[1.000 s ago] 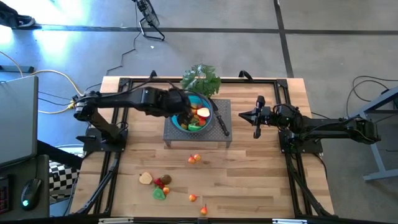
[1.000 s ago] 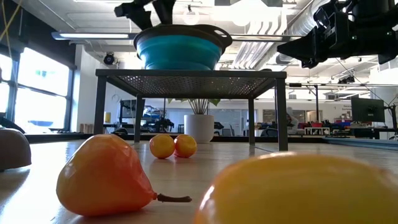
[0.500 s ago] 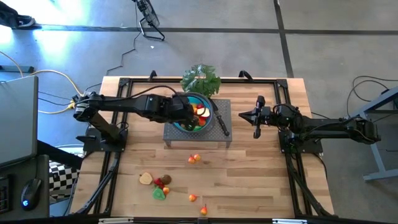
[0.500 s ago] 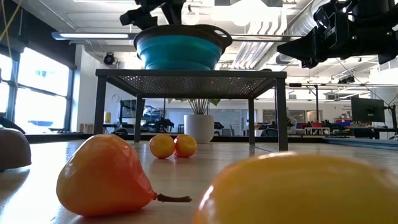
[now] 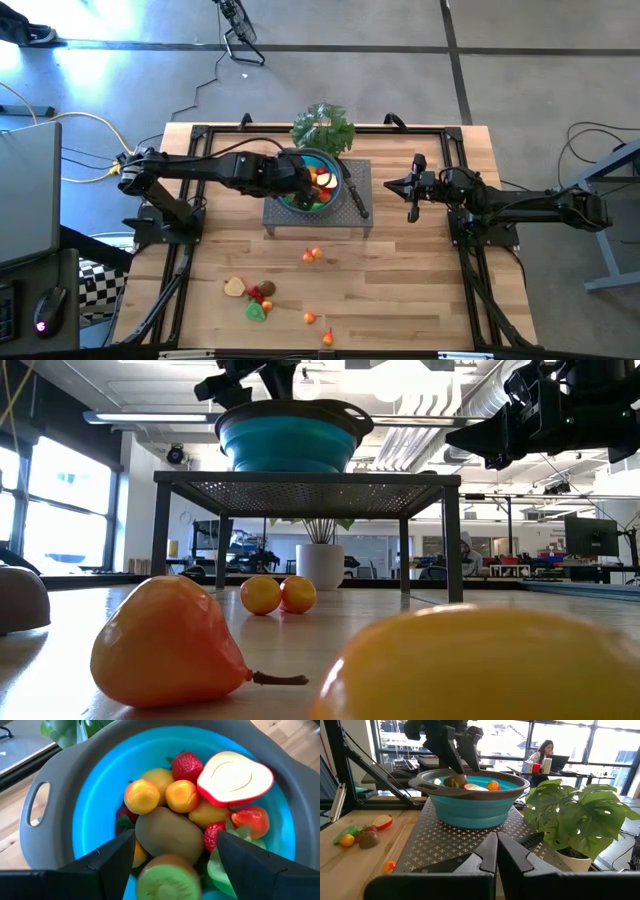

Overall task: Pick & Place Fruit
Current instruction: Put the kiwi into the blue strainer bowl on the shelf, then put the apple into the blue strainer bowl on the shelf

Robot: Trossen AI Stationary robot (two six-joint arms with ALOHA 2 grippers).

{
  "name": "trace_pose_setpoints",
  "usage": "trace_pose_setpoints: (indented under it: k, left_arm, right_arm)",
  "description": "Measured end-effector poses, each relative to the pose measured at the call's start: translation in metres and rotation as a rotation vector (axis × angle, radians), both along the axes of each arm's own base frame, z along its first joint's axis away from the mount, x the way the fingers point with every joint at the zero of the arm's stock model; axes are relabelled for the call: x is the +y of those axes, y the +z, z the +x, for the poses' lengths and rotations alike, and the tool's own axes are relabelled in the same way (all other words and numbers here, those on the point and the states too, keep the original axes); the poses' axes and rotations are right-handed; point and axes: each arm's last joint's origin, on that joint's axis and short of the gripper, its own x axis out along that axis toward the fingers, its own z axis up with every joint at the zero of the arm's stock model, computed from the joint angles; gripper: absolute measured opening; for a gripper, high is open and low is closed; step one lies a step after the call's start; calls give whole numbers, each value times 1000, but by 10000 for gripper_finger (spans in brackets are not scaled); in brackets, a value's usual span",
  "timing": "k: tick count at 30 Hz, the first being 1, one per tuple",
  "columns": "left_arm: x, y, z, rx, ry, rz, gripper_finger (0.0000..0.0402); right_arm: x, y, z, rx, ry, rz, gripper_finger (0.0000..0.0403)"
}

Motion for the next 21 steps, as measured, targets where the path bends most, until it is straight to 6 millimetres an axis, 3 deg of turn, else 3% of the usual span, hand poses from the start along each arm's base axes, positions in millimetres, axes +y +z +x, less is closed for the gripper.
trace_pose_setpoints:
  k: [5, 17, 21]
  left_arm:
    - [-1, 3, -1, 27, -58, -15, 276]
    - [-5, 65, -18, -53, -185, -112, 244]
    - [-8, 70, -22, -68, -221, -237, 232]
  right_arm:
    - [0, 0, 0, 0, 0, 0, 2]
    - [0, 0, 0, 0, 3, 3, 2]
    - [0, 0, 0, 0, 3, 4, 2]
